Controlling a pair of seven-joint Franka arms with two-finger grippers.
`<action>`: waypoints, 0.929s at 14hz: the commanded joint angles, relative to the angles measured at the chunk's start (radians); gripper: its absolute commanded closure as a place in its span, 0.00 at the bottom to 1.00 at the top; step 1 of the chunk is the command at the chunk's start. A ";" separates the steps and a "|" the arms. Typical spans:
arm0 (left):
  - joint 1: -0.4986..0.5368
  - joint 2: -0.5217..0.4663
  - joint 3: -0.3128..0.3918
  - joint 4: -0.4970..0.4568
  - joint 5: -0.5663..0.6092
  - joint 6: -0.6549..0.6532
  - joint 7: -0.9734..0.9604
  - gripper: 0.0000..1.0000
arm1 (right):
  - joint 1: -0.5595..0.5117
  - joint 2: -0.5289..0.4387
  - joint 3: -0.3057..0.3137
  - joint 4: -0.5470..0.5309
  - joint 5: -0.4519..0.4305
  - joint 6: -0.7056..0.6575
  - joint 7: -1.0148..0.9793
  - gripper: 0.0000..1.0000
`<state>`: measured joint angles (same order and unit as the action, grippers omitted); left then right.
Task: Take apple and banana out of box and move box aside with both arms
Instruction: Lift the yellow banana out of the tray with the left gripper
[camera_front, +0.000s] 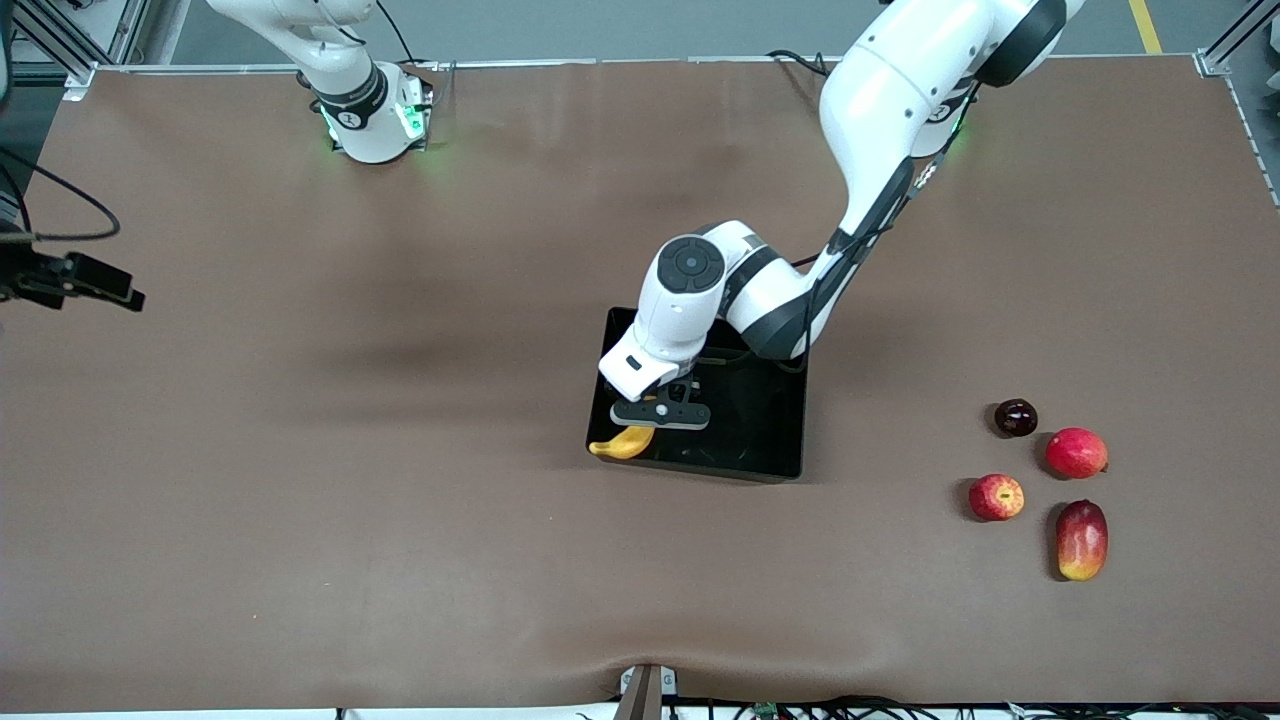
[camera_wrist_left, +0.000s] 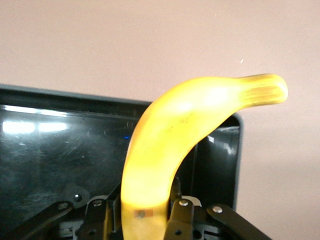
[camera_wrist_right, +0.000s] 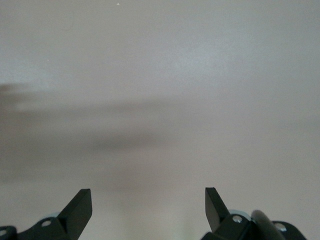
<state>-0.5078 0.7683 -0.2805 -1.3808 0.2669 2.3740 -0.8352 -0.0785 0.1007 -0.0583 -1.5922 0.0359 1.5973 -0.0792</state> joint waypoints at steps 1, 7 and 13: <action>0.040 -0.091 0.004 -0.018 0.008 -0.047 -0.018 1.00 | -0.009 0.074 0.006 0.029 -0.005 -0.005 -0.005 0.00; 0.202 -0.176 0.004 -0.027 0.018 -0.221 0.138 1.00 | 0.002 0.073 0.009 0.028 0.136 -0.054 0.044 0.00; 0.346 -0.165 0.004 -0.058 0.023 -0.292 0.401 1.00 | 0.139 0.105 0.009 0.020 0.187 -0.005 0.209 0.00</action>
<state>-0.1991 0.6167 -0.2674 -1.4052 0.2674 2.0966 -0.5100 0.0018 0.1835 -0.0464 -1.5787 0.2097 1.5713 0.0623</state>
